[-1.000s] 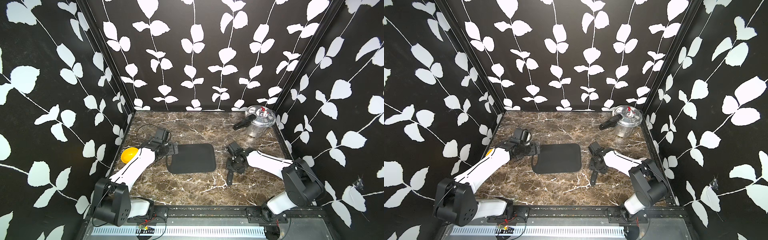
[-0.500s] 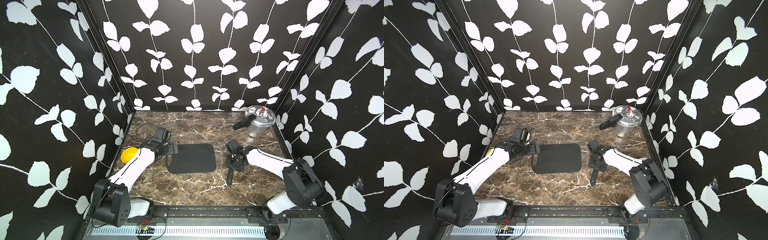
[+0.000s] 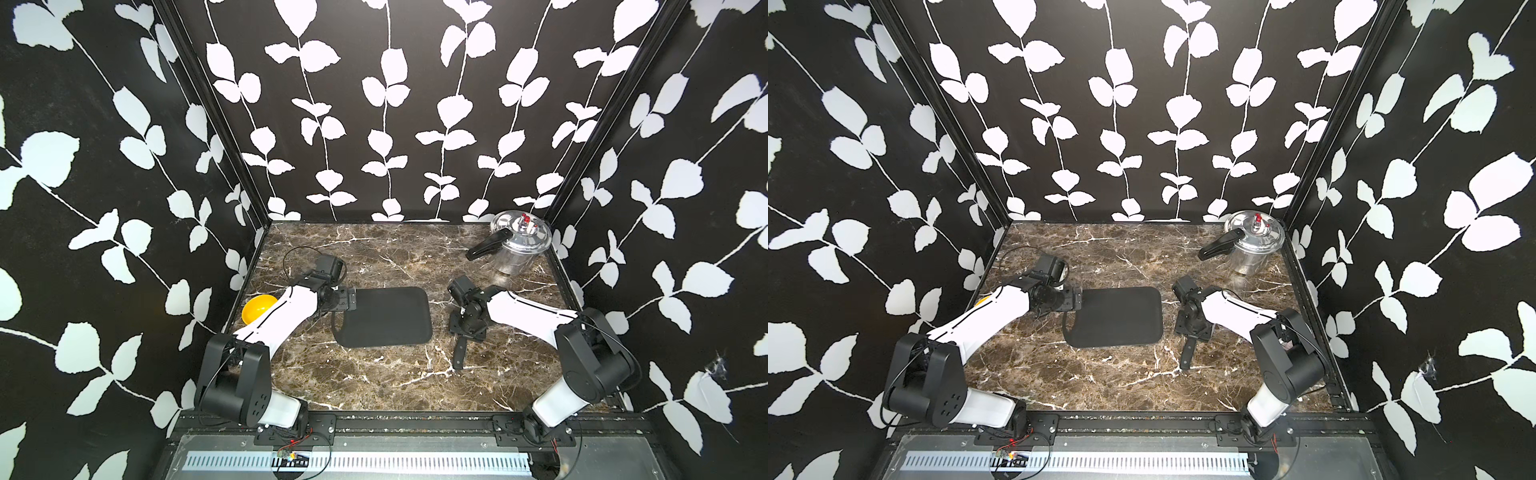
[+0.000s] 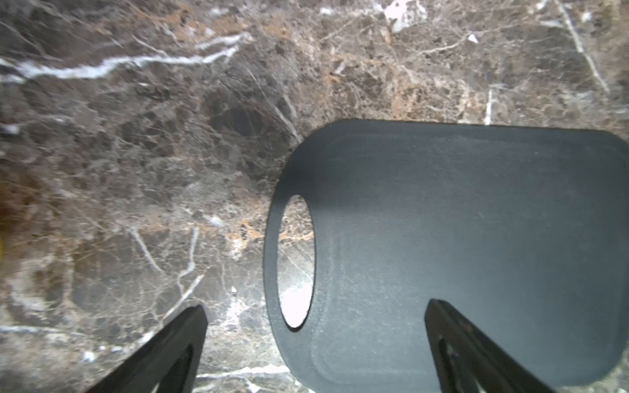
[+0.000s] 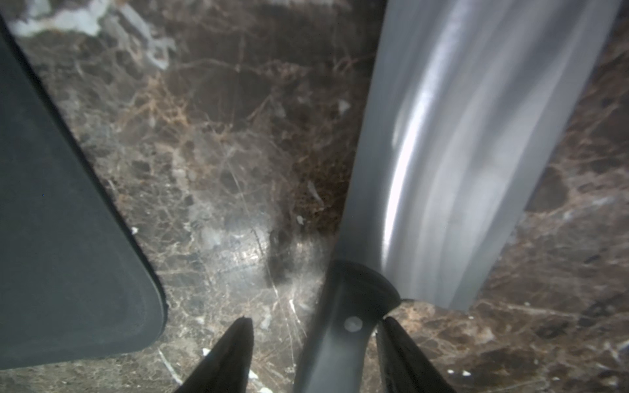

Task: Align the knife with the edge of the cutting board
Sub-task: Pick up the knife at the center of the board.

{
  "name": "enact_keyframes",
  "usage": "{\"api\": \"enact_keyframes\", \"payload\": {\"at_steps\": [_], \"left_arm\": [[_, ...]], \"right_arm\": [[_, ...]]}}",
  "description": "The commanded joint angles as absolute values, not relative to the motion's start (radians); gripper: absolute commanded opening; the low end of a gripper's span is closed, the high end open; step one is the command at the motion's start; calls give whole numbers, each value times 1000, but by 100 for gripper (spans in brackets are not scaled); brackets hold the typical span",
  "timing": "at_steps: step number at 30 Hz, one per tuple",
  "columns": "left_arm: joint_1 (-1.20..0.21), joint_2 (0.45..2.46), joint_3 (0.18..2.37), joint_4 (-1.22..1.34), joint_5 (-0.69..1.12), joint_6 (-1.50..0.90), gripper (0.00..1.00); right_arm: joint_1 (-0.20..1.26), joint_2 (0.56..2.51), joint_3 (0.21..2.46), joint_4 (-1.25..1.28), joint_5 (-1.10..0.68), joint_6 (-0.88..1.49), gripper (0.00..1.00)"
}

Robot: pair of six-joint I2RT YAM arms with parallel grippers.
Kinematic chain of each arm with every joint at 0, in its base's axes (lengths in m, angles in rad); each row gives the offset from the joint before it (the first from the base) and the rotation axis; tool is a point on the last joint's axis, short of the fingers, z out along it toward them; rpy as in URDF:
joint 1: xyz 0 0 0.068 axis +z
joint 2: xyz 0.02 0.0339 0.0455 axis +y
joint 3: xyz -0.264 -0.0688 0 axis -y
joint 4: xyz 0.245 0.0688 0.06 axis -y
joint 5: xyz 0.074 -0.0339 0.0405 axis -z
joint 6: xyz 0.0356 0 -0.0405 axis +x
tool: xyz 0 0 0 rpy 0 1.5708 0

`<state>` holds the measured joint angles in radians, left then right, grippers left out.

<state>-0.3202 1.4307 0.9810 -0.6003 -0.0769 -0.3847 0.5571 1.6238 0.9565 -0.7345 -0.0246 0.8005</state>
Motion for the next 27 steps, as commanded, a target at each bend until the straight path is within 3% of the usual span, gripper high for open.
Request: {"api": "enact_keyframes", "payload": {"at_steps": [1,17,27], "left_arm": [[-322,1353,954,-559,-80,-424,99],[-323,1384,886,-492,-107,-376,98],[-323,1411,961,-526,-109,-375,98]], "right_arm": [[559,1616,923,-661,-90,865,61],[565,1689,989,-717,-56,805,61],[569,1682,1052,-762,-24,801,61]]}}
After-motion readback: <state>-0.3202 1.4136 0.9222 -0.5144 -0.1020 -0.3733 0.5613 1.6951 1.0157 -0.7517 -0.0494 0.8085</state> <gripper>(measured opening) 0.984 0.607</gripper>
